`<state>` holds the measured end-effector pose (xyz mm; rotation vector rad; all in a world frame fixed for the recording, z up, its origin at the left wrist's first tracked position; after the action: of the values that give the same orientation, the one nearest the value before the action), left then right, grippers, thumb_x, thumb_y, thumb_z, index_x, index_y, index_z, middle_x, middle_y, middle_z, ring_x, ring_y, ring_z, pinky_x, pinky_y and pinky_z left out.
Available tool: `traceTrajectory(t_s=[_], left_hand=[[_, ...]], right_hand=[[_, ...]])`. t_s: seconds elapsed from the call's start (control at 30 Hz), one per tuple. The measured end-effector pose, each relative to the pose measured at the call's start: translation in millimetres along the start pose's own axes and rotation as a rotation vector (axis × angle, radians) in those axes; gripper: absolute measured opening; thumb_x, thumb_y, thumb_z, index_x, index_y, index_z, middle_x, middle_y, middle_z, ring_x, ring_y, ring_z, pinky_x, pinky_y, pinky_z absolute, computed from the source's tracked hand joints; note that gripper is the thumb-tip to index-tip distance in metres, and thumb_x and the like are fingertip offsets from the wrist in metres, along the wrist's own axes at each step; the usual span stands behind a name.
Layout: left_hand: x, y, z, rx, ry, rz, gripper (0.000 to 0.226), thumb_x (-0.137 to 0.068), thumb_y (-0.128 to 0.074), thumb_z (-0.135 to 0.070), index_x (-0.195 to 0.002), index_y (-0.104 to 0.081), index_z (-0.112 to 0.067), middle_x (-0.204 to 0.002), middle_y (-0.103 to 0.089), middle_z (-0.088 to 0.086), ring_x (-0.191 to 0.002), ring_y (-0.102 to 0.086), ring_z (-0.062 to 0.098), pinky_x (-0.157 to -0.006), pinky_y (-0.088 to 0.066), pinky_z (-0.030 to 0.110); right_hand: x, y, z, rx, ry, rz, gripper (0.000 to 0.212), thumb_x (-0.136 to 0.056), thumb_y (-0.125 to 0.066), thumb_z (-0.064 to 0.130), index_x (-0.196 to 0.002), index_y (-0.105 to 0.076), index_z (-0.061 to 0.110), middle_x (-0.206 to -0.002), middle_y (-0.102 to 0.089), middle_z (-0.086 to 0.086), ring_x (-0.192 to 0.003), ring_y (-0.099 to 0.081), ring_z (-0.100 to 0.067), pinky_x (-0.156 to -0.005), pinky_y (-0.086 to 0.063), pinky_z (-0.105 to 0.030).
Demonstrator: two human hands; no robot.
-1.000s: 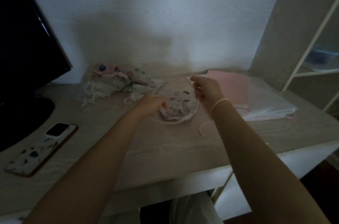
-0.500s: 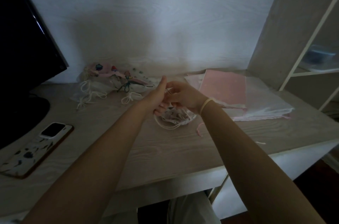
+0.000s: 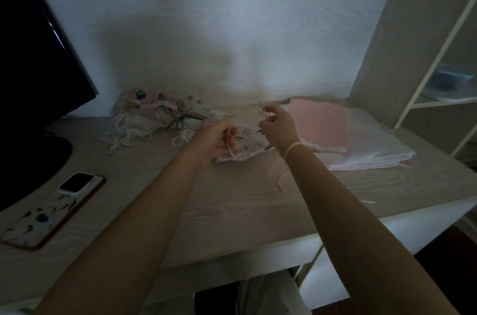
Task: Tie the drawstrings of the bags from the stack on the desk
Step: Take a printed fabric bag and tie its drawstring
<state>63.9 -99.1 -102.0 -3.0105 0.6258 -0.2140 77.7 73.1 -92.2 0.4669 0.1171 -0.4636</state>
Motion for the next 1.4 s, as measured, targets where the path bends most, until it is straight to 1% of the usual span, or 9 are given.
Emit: traceTrajectory(t_s=[0.1, 0.27, 0.4, 0.5, 0.8, 0.9, 1.07, 1.2, 1.4], left_hand=[[-2.2, 0.6, -0.1, 0.098, -0.012, -0.054, 0.021, -0.098, -0.049, -0.014, -0.088, -0.065, -0.004, -0.055, -0.044, 0.001, -0.045, -0.041, 0.012, -0.048, -0.048, 0.025], [0.0, -2.2, -1.8, -0.486, -0.088, -0.195, 0.024, -0.091, -0.054, -0.011, -0.073, -0.071, -0.012, -0.05, -0.053, 0.001, -0.042, -0.046, 0.014, -0.042, -0.037, 0.019], [3.3, -16.3, -5.2, -0.818, -0.164, -0.059, 0.032, -0.082, -0.052, -0.008, -0.054, -0.066, -0.01, -0.059, -0.063, 0.01, -0.049, -0.052, 0.018, -0.051, -0.04, 0.022], [8.5, -20.8, -9.7, -0.786, -0.141, 0.027, 0.028, -0.084, -0.054, -0.01, -0.059, -0.066, -0.004, -0.045, -0.054, -0.005, -0.041, -0.045, 0.007, -0.046, -0.037, 0.017], [9.6, -19.7, -0.7, -0.713, -0.107, 0.075, 0.042, -0.091, -0.061, -0.032, -0.057, -0.063, -0.008, -0.047, -0.057, -0.002, -0.044, -0.05, 0.011, -0.051, -0.04, 0.021], [10.3, -16.2, -1.6, -0.537, -0.059, 0.03, 0.035, -0.088, -0.063, -0.03, -0.063, -0.064, -0.006, -0.067, -0.058, 0.018, -0.055, -0.052, 0.021, -0.05, -0.039, 0.022], [6.9, -11.4, -2.5, -0.359, 0.024, -0.168, 0.018, -0.086, -0.06, -0.023, -0.083, -0.069, -0.008, -0.066, -0.067, 0.005, -0.053, -0.056, 0.015, -0.043, -0.039, 0.016], [4.6, -7.9, 0.9, -0.187, 0.071, -0.19, 0.019, -0.087, -0.062, -0.016, -0.081, -0.071, 0.0, -0.057, -0.066, 0.009, -0.038, -0.053, 0.014, -0.038, -0.04, 0.016], [-5.6, -0.8, 6.2, -0.041, 0.072, -0.219, 0.017, -0.091, -0.059, -0.016, -0.097, -0.071, -0.004, -0.086, -0.073, 0.012, -0.068, -0.068, 0.02, -0.055, -0.056, 0.024]], right_hand=[[8.1, -0.8, 6.6, -0.19, 0.002, 0.047, 0.042, -0.087, -0.057, 0.014, -0.129, -0.055, 0.011, -0.093, -0.06, -0.007, -0.067, -0.055, -0.015, -0.06, -0.046, -0.025], [15.4, 3.7, 32.5, -0.58, -0.069, 0.003, 0.033, -0.081, -0.059, 0.027, -0.102, -0.068, 0.004, -0.066, -0.056, -0.001, -0.062, -0.055, -0.017, -0.065, -0.045, -0.032], [17.9, 3.7, 47.4, -0.469, -0.026, -0.052, 0.032, -0.085, -0.061, 0.03, -0.107, -0.071, 0.009, -0.104, -0.07, -0.008, -0.099, -0.063, -0.021, -0.088, -0.05, -0.036], [17.8, 1.7, 46.0, -0.368, -0.028, -0.046, 0.042, -0.086, -0.058, 0.029, -0.11, -0.062, -0.005, -0.12, -0.056, -0.027, -0.112, -0.051, -0.036, -0.097, -0.041, -0.054], [16.1, -13.4, 29.2, -0.19, 0.016, 0.168, 0.038, -0.086, -0.051, 0.006, -0.12, -0.067, 0.016, -0.11, -0.068, -0.005, -0.093, -0.065, -0.018, -0.087, -0.052, -0.03], [16.4, -16.6, 24.2, -0.153, 0.011, 0.22, 0.028, -0.084, -0.052, -0.001, -0.102, -0.072, 0.009, -0.088, -0.068, -0.009, -0.072, -0.064, -0.018, -0.076, -0.056, -0.032], [13.9, -18.3, 16.5, 0.055, -0.003, 0.193, 0.013, -0.077, -0.059, 0.011, -0.076, -0.058, 0.024, -0.087, -0.067, -0.01, -0.072, -0.062, -0.023, -0.068, -0.053, -0.037], [13.7, -16.1, 14.5, 0.222, -0.002, 0.241, 0.014, -0.08, -0.055, 0.013, -0.066, -0.056, 0.011, -0.065, -0.055, -0.01, -0.057, -0.049, -0.02, -0.056, -0.042, -0.031], [23.9, -6.9, 15.5, 0.153, -0.04, 0.368, 0.025, -0.078, -0.072, 0.021, -0.074, -0.07, -0.004, -0.059, -0.056, -0.01, -0.05, -0.045, -0.018, -0.05, -0.04, -0.025]])
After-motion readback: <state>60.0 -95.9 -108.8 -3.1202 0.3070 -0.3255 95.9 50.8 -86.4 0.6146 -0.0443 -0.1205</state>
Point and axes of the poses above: each hand's wrist, its own x-axis away from the middle knuckle, its own y-axis out of the back of the hand, z = x × y, the point moved 3 cm from there along -x, towards the middle knuckle
